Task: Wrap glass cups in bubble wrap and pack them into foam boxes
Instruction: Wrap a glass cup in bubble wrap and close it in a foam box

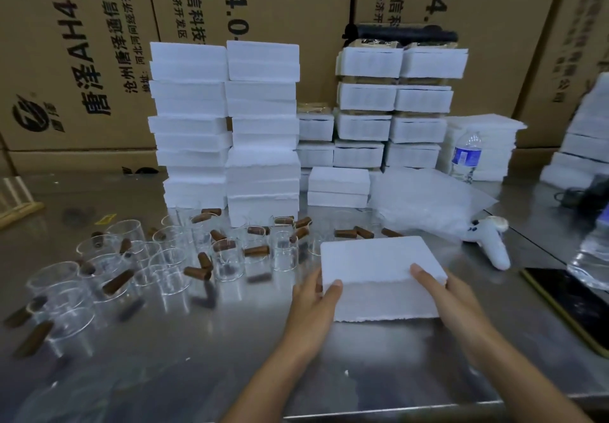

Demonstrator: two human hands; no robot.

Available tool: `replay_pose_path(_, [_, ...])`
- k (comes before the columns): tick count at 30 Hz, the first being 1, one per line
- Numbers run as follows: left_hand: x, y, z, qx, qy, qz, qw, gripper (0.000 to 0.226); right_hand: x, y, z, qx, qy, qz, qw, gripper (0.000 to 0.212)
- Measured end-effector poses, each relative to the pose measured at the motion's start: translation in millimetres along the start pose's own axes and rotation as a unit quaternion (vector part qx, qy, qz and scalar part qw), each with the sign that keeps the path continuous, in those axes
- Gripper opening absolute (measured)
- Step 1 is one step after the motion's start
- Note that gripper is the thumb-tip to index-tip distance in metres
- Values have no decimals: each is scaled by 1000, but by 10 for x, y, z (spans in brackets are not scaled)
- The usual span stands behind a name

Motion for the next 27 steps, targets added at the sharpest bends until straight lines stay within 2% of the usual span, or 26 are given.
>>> replay_pose_path(3, [22, -11, -6, 4, 1, 5, 1000, 33, 17, 36, 8, 28, -13, 4, 1000, 22])
replay_pose_path(6, [43, -12, 4, 3, 0, 16, 1000, 27, 30, 22, -4, 48, -8, 61, 997, 7])
replay_pose_path(8, [67, -14, 18, -3, -5, 14, 1000, 23, 34, -6, -20, 78, 7, 105, 991, 9])
replay_pose_path(11, [87, -51, 70, -8, 3, 22, 1000, 16, 60, -80, -84, 100, 29, 154, 983, 25])
replay_pose_path(14, [71, -125, 166, -11, 21, 45, 999, 26, 130, -170, -262, 43, 23, 173, 984, 59])
replay_pose_path(16, [66, -151, 243, -19, 41, 54, 998, 24, 180, -205, -417, 23, -4, 185, 982, 71])
replay_pose_path(20, [87, -136, 506, 32, 134, 27, 990, 20, 338, -280, -747, -14, -85, 226, 970, 69])
replay_pose_path(23, [174, -39, 778, 142, 177, -17, 974, 24, 485, -277, -1008, 42, -167, 268, 948, 73])
replay_pose_path(25, [233, -6, 927, 207, 162, -40, 964, 40, 565, -229, -1190, 105, -224, 274, 929, 77])
replay_pose_path(27, [274, -8, 1016, 225, 124, -52, 965, 59, 620, -144, -1355, 201, -258, 284, 901, 79])
Point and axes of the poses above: each hand's wrist, its own x-axis away from the middle knuckle, its own z-axis out of the back of the hand, y = z × x, the point moved 1 cm from there along -x, towards the middle knuckle, and after that the axes turned 13 degrees about -x, right-handed, at the moved point
